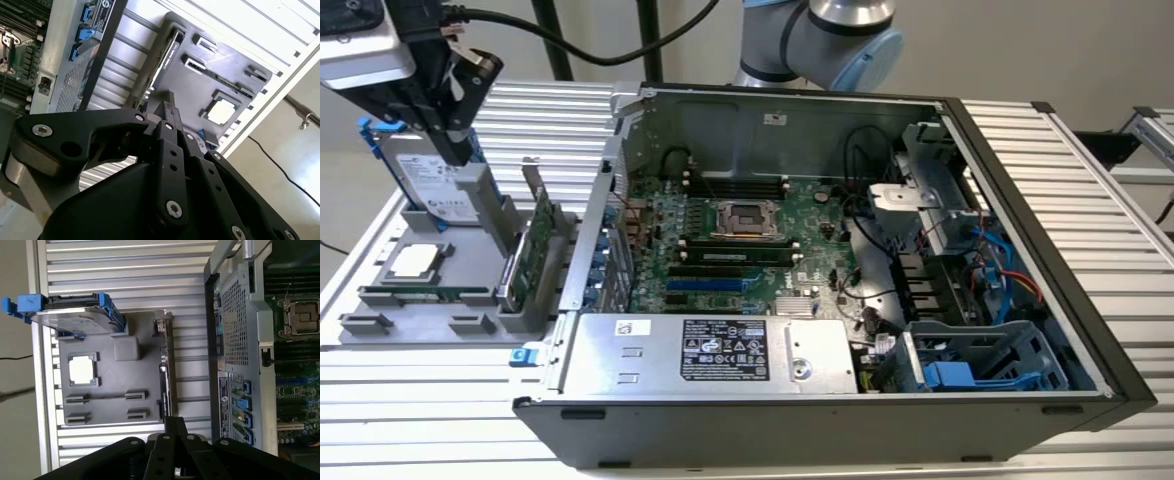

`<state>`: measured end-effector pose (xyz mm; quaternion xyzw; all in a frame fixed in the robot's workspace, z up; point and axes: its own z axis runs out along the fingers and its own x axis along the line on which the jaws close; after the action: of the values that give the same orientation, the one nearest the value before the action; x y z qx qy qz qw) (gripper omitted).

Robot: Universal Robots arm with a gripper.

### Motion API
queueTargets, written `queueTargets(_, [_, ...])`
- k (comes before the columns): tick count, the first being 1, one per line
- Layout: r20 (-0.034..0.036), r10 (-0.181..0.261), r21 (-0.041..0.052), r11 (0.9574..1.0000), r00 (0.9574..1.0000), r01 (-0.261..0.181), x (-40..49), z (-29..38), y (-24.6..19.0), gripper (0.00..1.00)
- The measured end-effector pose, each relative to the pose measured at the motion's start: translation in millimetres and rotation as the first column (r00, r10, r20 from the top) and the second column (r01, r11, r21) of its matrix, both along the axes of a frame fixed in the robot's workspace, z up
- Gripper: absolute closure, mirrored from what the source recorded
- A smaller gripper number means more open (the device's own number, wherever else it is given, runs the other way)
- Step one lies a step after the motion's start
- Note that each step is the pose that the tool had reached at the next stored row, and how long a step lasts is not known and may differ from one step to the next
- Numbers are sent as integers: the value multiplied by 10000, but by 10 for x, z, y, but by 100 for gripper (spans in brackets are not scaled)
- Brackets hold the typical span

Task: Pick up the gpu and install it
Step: 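Reach for the gpu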

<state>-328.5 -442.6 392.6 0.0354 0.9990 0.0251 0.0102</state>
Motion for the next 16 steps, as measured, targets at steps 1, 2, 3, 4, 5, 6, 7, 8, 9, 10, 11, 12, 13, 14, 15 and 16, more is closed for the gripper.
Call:
queueTargets(1, [1, 0, 0, 10000, 10000, 0, 0, 0, -8, 100])
queueTargets(2, [0, 0, 0, 10000, 10000, 0, 0, 0, -16, 100])
queueTargets(3, [0, 0, 0, 10000, 10000, 0, 0, 0, -23, 100])
queueTargets(4, [0, 0, 0, 10000, 10000, 0, 0, 0, -30, 100])
queueTargets(5, [0, 0, -1, 10000, 10000, 0, 0, 0, -37, 100])
queueTargets(6, [-1, 0, -1, 10000, 10000, 0, 0, 1, -43, 100])
queueTargets(7, [1, 0, 0, 10000, 10000, 0, 0, 0, -50, 100])
queueTargets(8, [1, 0, 0, 10000, 10000, 0, 0, 0, -56, 100])
queueTargets(9, [0, 0, 0, 10000, 10000, 0, 0, 0, -63, 100])
queueTargets(10, [0, 0, 0, 10000, 10000, 0, 0, 0, -70, 100])
queueTargets(11, [0, 0, 0, 10000, 10000, 0, 0, 0, -76, 100])
queueTargets(12, [0, 0, -1, 10000, 10000, 0, 0, 0, -83, 100])
queueTargets(13, [0, 0, -1, 10000, 10000, 0, 0, 0, -90, 100])
queueTargets(14, [0, 0, -1, 10000, 10000, 0, 0, 0, -96, 100])
queueTargets(15, [0, 0, 0, 10000, 10000, 0, 0, 0, -102, 100])
queueTargets(16, [0, 0, -1, 10000, 10000, 0, 0, 0, -108, 100])
